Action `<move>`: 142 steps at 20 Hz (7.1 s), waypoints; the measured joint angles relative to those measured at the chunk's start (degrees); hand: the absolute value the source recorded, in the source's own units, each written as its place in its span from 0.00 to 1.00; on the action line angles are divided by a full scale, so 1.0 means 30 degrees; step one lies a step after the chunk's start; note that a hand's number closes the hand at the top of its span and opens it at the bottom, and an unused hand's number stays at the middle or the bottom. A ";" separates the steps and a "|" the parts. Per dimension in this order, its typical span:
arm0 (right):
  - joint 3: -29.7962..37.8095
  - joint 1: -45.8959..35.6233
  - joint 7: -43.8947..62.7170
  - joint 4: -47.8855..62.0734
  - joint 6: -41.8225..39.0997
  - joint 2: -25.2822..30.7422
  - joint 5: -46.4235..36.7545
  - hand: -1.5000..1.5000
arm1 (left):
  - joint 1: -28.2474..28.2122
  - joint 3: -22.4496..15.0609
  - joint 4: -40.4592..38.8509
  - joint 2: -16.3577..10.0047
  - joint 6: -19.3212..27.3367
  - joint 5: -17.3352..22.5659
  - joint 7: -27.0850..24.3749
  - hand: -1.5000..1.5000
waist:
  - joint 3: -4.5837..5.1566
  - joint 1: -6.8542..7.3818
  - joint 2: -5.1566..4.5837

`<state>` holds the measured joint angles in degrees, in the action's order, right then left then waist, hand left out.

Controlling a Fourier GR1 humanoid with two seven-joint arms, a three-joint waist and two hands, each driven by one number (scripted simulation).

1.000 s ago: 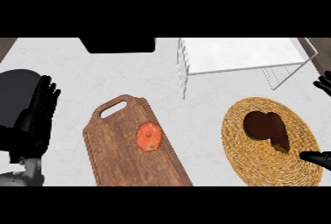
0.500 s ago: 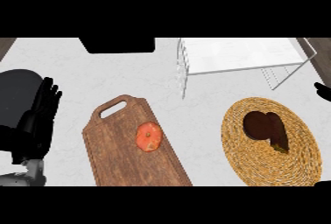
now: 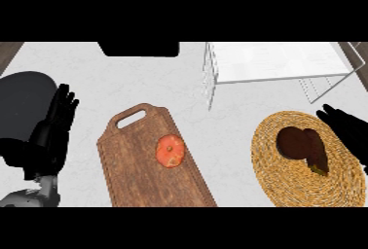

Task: Pick the cupcake from the placemat and place it in the tiered shelf

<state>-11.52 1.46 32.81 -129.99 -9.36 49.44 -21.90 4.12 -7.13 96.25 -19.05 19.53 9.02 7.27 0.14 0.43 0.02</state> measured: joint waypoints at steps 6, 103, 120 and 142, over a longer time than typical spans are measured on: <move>-0.2748 -0.1347 0.2765 0.1409 -0.0857 -0.1187 -0.4197 0.00 | 0.0039 0.0393 -0.0011 0.0074 -0.0411 0.0089 -0.0001 0.50 | -0.0022 0.0077 -0.0015; 0.6152 -1.3018 0.4225 0.8213 -0.2038 -1.3901 -0.8688 1.00 | 0.0169 0.3655 0.0102 0.3334 -0.4012 -0.3023 0.0674 0.50 | -0.0046 -0.0012 -0.0039; 0.7498 -1.6330 -0.2442 2.0315 0.5430 -1.2917 -0.9142 1.00 | 0.0424 0.3718 0.0025 0.3709 -0.3997 -0.3465 0.0759 0.50 | -0.0046 0.0079 -0.0059; 1.1165 -1.9599 -0.7468 2.6429 0.7518 -1.1812 -0.3162 0.00 | 0.0372 0.3744 0.0133 0.4015 -0.3950 -0.3879 0.0741 0.50 | -0.0050 -0.0006 -0.0011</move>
<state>21.97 -57.34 10.40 -50.70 13.19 14.00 -31.39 5.24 4.10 96.65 -7.01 7.68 -2.62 9.49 -0.01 0.41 -0.02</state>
